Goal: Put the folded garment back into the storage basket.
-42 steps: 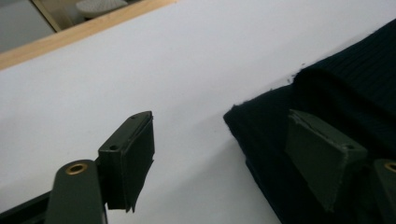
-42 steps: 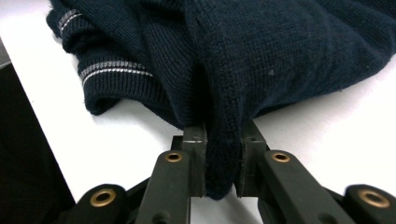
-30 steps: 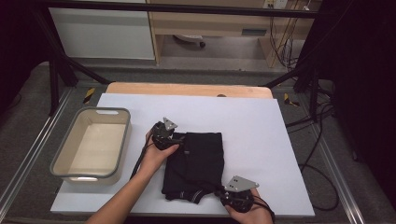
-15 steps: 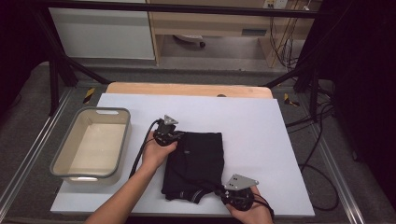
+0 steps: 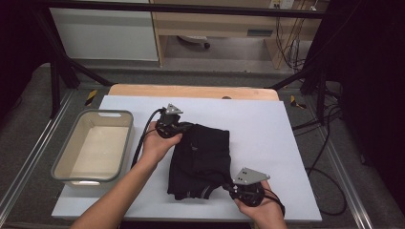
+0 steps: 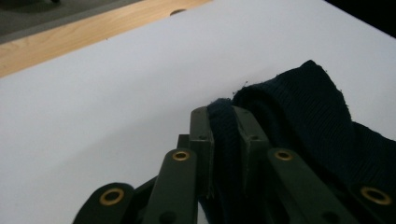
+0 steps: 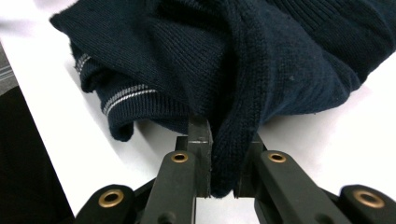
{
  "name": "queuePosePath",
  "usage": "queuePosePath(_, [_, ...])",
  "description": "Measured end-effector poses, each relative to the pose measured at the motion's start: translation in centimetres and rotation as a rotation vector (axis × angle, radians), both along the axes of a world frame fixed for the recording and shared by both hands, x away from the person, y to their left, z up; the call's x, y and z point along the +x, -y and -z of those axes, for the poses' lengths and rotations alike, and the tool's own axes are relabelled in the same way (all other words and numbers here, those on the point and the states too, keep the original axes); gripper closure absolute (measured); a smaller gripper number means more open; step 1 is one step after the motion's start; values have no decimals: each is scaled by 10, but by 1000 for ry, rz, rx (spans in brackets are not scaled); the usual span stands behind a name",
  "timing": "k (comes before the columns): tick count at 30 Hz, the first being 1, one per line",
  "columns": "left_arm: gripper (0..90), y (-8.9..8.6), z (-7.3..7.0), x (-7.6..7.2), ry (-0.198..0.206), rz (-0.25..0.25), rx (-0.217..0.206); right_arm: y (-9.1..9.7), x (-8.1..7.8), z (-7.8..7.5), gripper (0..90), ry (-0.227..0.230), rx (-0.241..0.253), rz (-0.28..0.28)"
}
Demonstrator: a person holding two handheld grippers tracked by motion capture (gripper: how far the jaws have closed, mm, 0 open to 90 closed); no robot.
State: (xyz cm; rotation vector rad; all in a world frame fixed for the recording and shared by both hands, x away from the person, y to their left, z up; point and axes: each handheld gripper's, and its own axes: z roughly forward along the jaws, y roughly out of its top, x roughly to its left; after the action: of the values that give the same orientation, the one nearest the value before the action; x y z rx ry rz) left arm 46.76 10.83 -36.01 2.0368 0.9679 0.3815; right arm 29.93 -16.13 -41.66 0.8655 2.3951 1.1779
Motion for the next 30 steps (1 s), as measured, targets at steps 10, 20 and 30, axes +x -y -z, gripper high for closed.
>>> queuePosePath(10, [789,-2,-34,0,30,-4,2,-7,11,-29,814,10,-7,-48])
queuePosePath(20, [790,-12,-50,-2,44,-5,0,-17,21,-40,814,-19,13,-79])
queuePosePath(30, [792,-22,-59,-6,54,-12,-18,-31,26,-45,814,-30,9,-113])
